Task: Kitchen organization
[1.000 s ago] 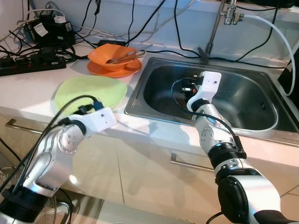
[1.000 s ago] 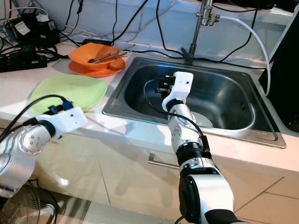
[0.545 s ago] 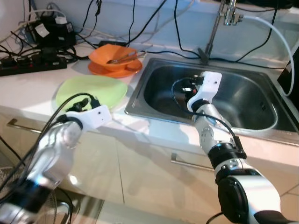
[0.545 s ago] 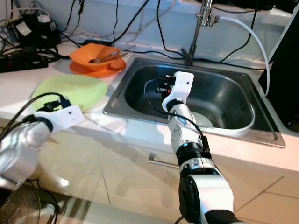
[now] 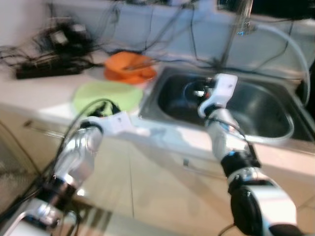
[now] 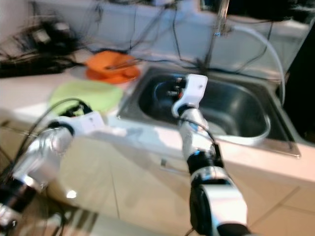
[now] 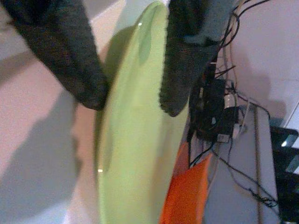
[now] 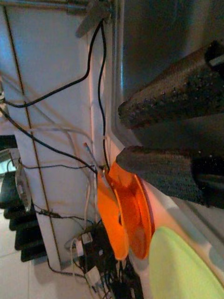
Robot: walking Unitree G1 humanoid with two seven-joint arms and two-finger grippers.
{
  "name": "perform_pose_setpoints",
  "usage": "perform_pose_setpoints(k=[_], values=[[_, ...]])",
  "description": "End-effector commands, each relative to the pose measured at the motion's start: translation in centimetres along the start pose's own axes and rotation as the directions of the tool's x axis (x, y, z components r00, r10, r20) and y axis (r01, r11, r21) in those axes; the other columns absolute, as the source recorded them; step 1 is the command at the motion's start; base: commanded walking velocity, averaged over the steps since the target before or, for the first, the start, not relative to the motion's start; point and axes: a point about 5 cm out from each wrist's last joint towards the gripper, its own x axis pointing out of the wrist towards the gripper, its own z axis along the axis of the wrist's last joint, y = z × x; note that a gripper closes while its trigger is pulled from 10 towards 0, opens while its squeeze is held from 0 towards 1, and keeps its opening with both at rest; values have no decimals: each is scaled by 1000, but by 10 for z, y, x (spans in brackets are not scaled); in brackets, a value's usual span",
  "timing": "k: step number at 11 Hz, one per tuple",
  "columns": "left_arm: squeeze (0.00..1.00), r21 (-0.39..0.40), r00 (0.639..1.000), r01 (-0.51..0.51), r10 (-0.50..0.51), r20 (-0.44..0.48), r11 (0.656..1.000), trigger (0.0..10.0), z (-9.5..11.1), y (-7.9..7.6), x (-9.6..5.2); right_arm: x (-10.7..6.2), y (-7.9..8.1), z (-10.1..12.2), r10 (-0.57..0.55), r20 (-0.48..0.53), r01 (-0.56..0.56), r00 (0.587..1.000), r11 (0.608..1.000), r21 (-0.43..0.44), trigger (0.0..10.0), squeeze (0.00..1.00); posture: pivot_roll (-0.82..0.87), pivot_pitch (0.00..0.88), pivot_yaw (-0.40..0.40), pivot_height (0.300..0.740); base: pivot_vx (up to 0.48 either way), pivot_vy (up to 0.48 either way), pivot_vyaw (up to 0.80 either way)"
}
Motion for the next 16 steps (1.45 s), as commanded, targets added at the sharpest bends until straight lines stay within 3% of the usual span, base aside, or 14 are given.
perform_pose_setpoints(k=[1,9,13,15,16], values=[[0,7,994,100,-100,-32,995,0,-8,-22,1,0,-5,3,-15,7,15,1000,1000,0,10000,0,263,0,-42,740,0,0,0],[0,18,997,62,-61,-51,998,0,-16,-13,7,-1,-3,1,-11,-3,11,1000,1000,8,10000,0,267,0,-41,740,0,0,0],[0,92,985,-169,170,1,981,0,-1,25,2,-1,-3,0,-14,-7,14,1000,1000,8,10000,0,272,0,-44,740,0,0,0],[0,109,929,-369,362,84,923,0,15,51,-6,0,-2,0,-11,-9,12,1000,1000,7,10000,0,274,0,-46,740,0,0,0],[0,77,884,-464,455,110,882,9294,25,63,-14,0,-2,0,-11,-10,11,1000,1000,6,10000,0,275,0,-45,740,0,0,0]])
